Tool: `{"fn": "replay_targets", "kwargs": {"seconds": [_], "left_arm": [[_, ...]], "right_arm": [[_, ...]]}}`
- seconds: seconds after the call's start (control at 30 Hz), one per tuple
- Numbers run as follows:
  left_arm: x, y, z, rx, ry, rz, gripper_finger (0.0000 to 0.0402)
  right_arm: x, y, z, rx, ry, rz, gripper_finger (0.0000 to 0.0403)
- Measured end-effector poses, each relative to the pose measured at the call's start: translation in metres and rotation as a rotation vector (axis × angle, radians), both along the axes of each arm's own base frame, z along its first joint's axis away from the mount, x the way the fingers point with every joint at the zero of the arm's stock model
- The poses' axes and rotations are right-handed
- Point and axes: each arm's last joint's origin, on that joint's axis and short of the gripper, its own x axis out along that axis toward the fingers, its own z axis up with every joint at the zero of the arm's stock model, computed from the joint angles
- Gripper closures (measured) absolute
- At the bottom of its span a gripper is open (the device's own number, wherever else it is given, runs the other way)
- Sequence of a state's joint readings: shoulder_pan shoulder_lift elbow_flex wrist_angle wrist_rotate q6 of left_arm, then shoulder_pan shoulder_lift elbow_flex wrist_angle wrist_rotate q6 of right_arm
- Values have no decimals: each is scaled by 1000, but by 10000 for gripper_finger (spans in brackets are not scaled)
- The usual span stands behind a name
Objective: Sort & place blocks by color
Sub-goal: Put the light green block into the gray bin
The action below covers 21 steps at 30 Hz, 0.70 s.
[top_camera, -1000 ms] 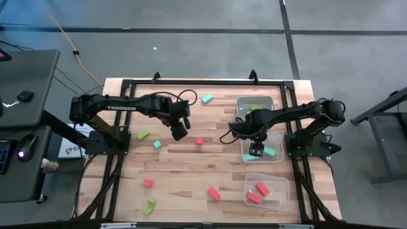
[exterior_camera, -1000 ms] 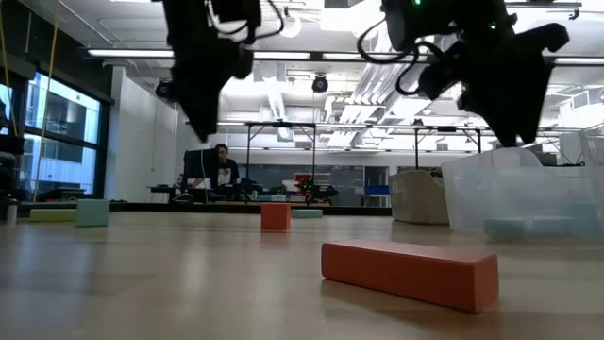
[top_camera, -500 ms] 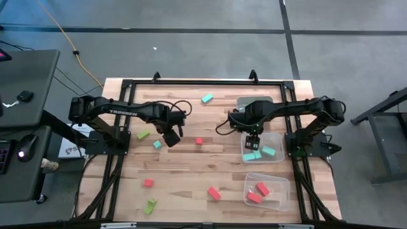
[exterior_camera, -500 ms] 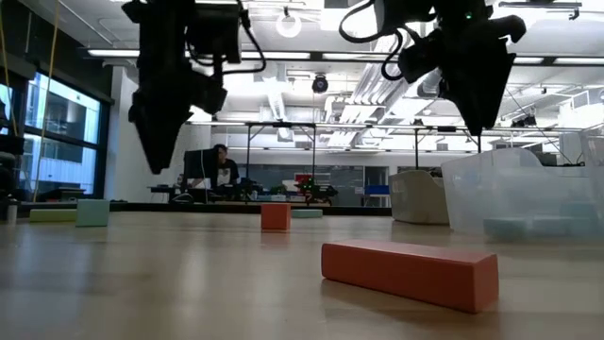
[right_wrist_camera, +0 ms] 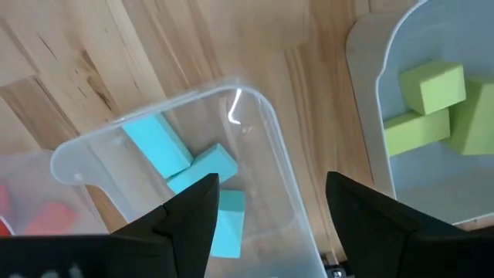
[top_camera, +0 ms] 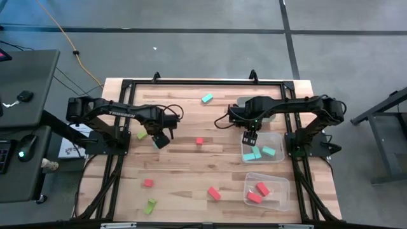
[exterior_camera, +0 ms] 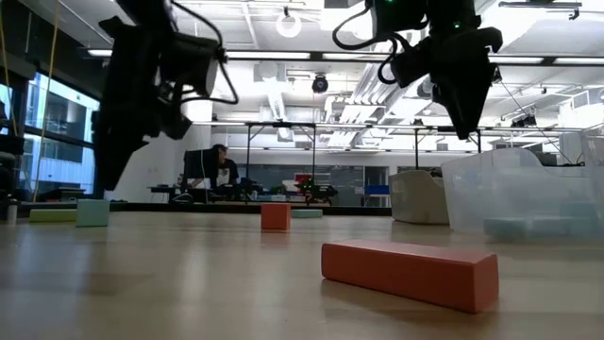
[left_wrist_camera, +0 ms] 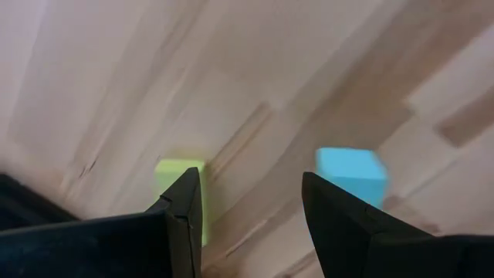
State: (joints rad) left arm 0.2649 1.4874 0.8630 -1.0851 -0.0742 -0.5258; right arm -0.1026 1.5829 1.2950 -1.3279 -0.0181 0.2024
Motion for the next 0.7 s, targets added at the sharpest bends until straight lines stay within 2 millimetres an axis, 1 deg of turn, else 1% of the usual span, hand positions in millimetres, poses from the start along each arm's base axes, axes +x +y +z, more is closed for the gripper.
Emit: {"fn": "replay_targets", "kwargs": {"seconds": [0.2,0.37,0.53,0.7], "left_arm": [[-24,6,-1,2,-9,74,257],[-38,10,-2,1,-17,90,257],[-50,14,-12,-15,13,103,257],[-59,12,-22,-59,44,125,257]], "right_arm": [[2,0,0,-2,-17,0,174],[4,0,0,-4,-43,1,174],[6,-1,0,-6,-60,-1,174],[6,-1,0,-6,-60,-4,174]]}}
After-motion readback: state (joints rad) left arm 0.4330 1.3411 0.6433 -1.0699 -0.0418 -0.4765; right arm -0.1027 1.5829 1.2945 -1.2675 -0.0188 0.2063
